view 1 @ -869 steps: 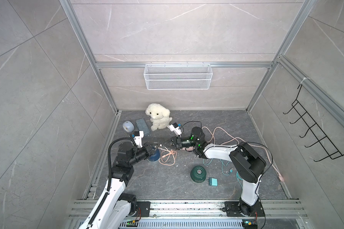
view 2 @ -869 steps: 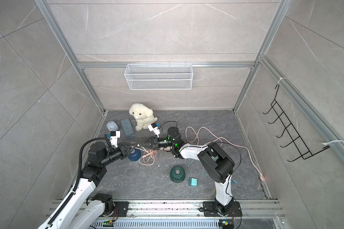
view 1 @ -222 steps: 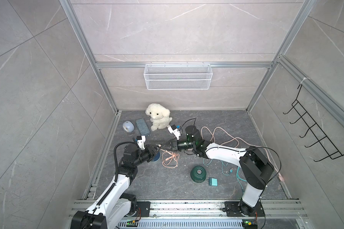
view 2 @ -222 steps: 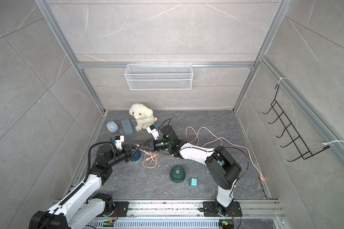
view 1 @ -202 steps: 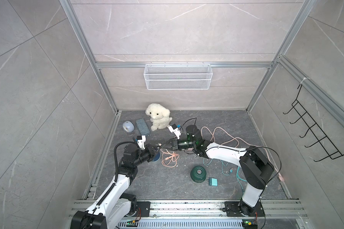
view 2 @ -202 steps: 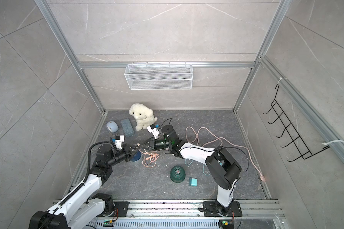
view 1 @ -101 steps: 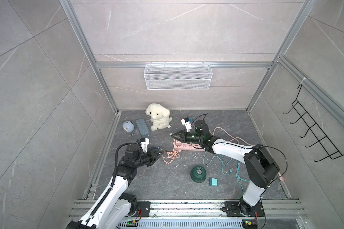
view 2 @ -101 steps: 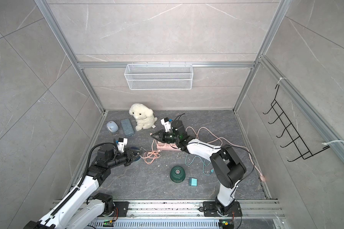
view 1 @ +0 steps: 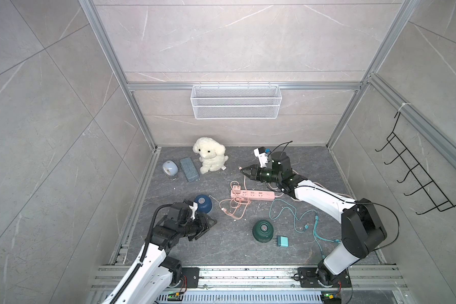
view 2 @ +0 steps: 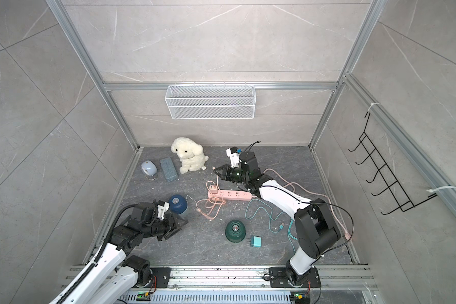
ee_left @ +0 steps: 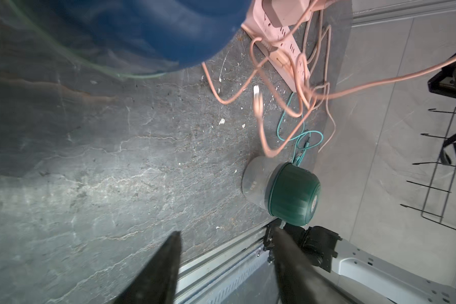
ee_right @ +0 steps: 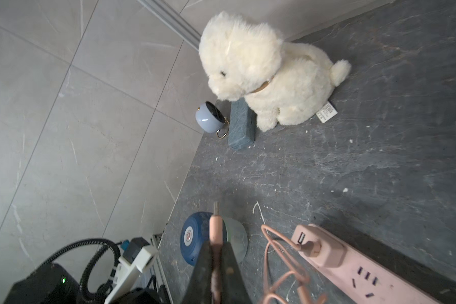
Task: Charge the cordless meat grinders
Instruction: Adjust the charging cable at the center of the board, then adjust the cordless meat grinder at the center of the board.
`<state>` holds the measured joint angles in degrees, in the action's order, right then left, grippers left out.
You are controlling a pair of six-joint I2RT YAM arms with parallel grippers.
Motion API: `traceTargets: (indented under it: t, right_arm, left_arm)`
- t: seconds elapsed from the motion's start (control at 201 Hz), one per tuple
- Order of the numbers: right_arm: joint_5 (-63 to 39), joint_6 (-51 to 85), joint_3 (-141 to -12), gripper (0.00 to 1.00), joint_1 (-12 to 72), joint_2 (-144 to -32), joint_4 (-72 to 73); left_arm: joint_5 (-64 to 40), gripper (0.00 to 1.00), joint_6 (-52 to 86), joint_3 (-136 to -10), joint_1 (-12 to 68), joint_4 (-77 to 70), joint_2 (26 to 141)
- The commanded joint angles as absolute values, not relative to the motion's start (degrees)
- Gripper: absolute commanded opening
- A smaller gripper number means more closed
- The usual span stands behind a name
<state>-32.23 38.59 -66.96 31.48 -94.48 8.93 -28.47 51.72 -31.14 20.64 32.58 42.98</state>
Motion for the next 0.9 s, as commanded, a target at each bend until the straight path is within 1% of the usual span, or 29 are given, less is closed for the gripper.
traceTargets:
  t: [0.0,0.03,0.13,0.229,0.299,0.414,0.608,0.727,0.897]
  right_arm:
    - [-35.96,31.70,-69.27,0.00,34.71,-92.36,1.57]
    - [-36.17,31.22,-69.13,0.00,35.55,-92.45,0.69]
    - [-36.45,32.65,-66.33,0.00,37.54,-92.54,1.85]
    - [-37.13,35.57,-62.81,0.00,39.05,-92.54,5.05]
    - [-37.91,38.52,-60.17,0.00,40.20,-92.77,8.69]
    - [-39.59,43.73,-56.62,0.00,43.27,-94.64,16.88]
    - [-41.40,52.73,-53.00,0.00,46.76,-101.15,35.50]
    - [-41.66,54.82,-53.35,0.00,47.51,-104.43,39.68]
    - [-41.65,56.94,-53.72,0.00,47.47,-107.33,42.79]
  left_arm:
    - [-27.09,0.77,47.85,-39.05,20.66,32.81,46.79]
    - [-26.47,0.78,47.15,-40.74,20.57,33.58,47.76]
    - [-22.40,0.80,44.61,-45.99,19.01,38.81,50.33]
    - [-19.15,0.81,44.14,-48.97,15.04,43.10,50.34]
    - [-17.52,0.86,43.02,-50.84,12.18,45.79,50.43]
    - [-16.09,0.99,40.72,-51.88,8.72,48.21,52.18]
    - [-17.48,0.99,39.26,-50.53,7.91,43.80,57.11]
    - [-19.09,0.99,39.56,-50.29,7.12,39.49,60.43]
    - [-19.57,0.99,39.28,-52.60,6.96,38.02,67.89]
